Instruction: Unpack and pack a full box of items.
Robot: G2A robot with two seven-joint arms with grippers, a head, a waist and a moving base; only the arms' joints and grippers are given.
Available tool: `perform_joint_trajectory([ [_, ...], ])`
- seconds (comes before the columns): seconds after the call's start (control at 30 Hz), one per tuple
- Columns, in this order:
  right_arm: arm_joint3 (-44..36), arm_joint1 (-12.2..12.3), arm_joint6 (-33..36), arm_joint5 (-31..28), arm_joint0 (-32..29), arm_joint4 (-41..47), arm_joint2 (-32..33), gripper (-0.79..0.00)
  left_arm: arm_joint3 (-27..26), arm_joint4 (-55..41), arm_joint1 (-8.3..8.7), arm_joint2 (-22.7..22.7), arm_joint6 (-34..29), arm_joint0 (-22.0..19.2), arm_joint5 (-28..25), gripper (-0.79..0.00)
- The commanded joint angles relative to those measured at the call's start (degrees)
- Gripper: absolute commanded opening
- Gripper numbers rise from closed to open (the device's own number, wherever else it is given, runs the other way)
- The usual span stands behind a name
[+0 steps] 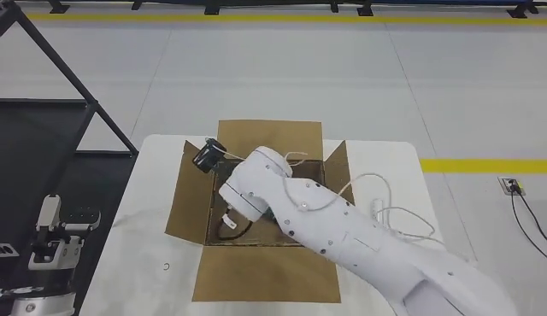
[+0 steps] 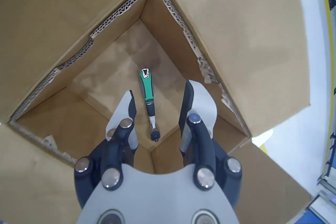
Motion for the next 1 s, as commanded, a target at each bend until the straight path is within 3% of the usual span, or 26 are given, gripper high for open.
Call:
perform_joint_trajectory([
  [0.0, -16.44, 4.45, 5.92, 1.73, -6.78, -8.12, 6.74, -0.009, 0.0, 0.0, 0.0, 0.0, 0.0, 0.0, 0.0, 0.0],
  [0.17, -41.04, 10.34, 10.4, -0.56, -23.71, -21.13, 20.75, 0.0, 0.0, 0.0, 0.0, 0.0, 0.0, 0.0, 0.0, 0.0],
  [0.43, -56.62, 12.4, 9.68, 6.12, -40.8, -32.56, 36.52, 0.0, 0.0, 0.0, 0.0, 0.0, 0.0, 0.0, 0.0, 0.0],
  [0.57, -58.49, 11.36, 7.24, 8.57, -49.08, -34.2, 45.01, 0.0, 0.0, 0.0, 0.0, 0.0, 0.0, 0.0, 0.0, 0.0],
  [0.7, -55.99, 9.49, 5.75, 10.06, -53.31, -33.72, 52.11, 0.0, 0.0, 0.0, 0.0, 0.0, 0.0, 0.0, 0.0, 0.0],
  [0.8, -51.31, 7.8, 5.09, 10.74, -54.79, -31.84, 57.17, 0.0, 0.0, 0.0, 0.0, 0.0, 0.0, 0.0, 0.0, 0.0],
  [0.97, -40.12, 5.28, 8.69, 7.13, -50.8, -29.28, 61.97, 0.0, 0.0, 0.0, 0.0, 0.0, 0.0, 0.0, 0.0, 0.0],
])
